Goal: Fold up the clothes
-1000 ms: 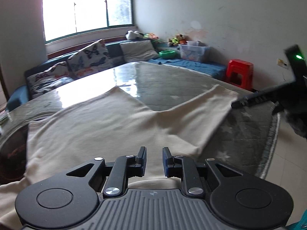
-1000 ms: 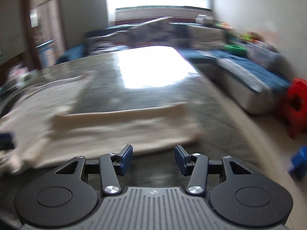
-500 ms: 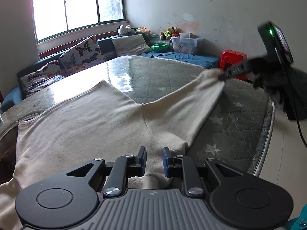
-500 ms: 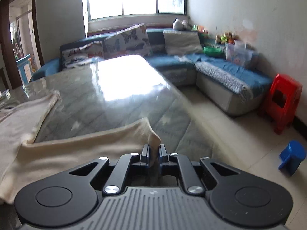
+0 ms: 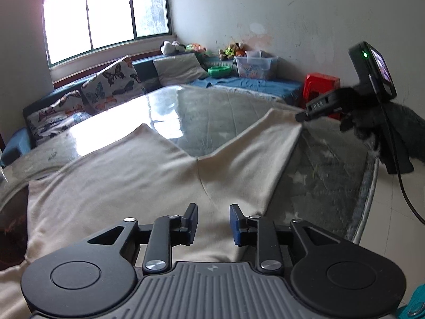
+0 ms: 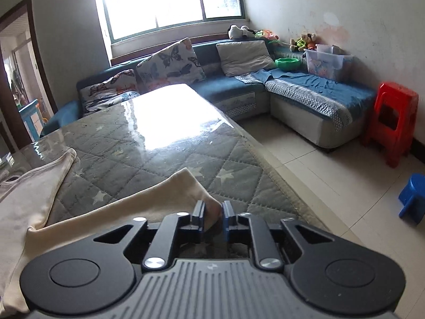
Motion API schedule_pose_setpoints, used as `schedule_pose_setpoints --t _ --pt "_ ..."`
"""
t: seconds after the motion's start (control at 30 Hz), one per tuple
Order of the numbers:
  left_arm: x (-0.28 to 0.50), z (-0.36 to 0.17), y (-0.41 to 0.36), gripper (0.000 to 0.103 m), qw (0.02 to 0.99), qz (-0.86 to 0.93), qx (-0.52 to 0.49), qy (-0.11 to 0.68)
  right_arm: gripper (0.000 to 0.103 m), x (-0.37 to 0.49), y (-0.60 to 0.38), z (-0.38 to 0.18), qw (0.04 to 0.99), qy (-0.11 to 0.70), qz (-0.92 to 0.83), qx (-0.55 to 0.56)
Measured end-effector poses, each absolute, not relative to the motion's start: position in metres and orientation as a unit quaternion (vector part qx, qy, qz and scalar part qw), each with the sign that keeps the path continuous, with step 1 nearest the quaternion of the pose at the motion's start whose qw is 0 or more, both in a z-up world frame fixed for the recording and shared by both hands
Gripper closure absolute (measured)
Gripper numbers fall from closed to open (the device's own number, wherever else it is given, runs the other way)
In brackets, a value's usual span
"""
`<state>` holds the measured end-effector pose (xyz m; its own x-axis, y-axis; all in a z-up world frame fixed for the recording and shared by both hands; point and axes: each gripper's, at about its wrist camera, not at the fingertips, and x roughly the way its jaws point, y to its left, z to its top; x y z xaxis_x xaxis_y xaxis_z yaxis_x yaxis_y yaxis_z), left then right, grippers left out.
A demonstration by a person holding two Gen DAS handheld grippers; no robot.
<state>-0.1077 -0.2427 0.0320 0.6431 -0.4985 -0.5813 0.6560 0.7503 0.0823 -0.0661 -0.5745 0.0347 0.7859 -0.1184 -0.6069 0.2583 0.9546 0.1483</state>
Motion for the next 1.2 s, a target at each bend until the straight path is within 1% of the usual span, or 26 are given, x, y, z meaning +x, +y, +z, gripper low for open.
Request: schedule_pose_setpoints --t 0.03,0.07,0.13,0.27,0.3,0.33,0.37,0.53,0.83,0.9,1.1,1.2 --pt "-0.106 0.032 -0.243 0.074 0.895 -0.322 0.142 0.274 0.086 -0.07 -0.575 0.036 0.94 0.31 -0.101 0.105" --pt "-0.104 0.031 -0.244 0.074 0.894 -0.321 0.141 0.278 0.081 -0.071 -0.575 0.036 0.94 0.31 -0.099 0.106" --pt "-0.102 0.029 -0.245 0.074 0.894 -0.317 0.143 0.282 0.078 -0.07 -0.575 0.034 0.939 0.312 -0.093 0.111" --pt "-0.101 0.026 -0.247 0.074 0.892 -0.318 0.14 0.29 0.078 -0.063 -0.568 0.028 0.939 0.319 -0.09 0.097" --pt "-0.101 0.025 -0.247 0.074 0.891 -0.318 0.142 0.291 0.081 -0.063 -0.567 0.028 0.94 0.318 -0.089 0.09" --pt "-0.102 0.024 -0.247 0.074 0.891 -0.319 0.143 0.291 0.092 -0.062 -0.565 0.028 0.941 0.317 -0.088 0.084" --pt "-0.102 0.023 -0.248 0.074 0.89 -0.32 0.145 0.291 0.096 -0.061 -0.566 0.03 0.941 0.315 -0.086 0.088" --pt "-0.101 0.017 -0.251 0.074 0.889 -0.324 0.144 0.29 0.097 -0.067 -0.566 0.055 0.95 0.284 -0.071 0.111" --pt "-0.098 0.019 -0.25 0.073 0.888 -0.338 0.126 0.284 0.097 -0.074 -0.549 0.107 0.964 0.242 -0.037 0.099" --pt "-0.101 0.023 -0.244 0.07 0.891 -0.337 0.12 0.278 0.097 -0.076 -0.536 0.132 0.969 0.227 -0.012 0.092" --pt "-0.106 0.032 -0.211 0.07 0.905 -0.316 0.088 0.271 0.097 -0.075 -0.486 0.174 0.974 0.213 0.052 0.062" --pt "-0.109 0.036 -0.188 0.07 0.915 -0.297 0.076 0.265 0.097 -0.074 -0.442 0.188 0.972 0.207 0.103 0.028"
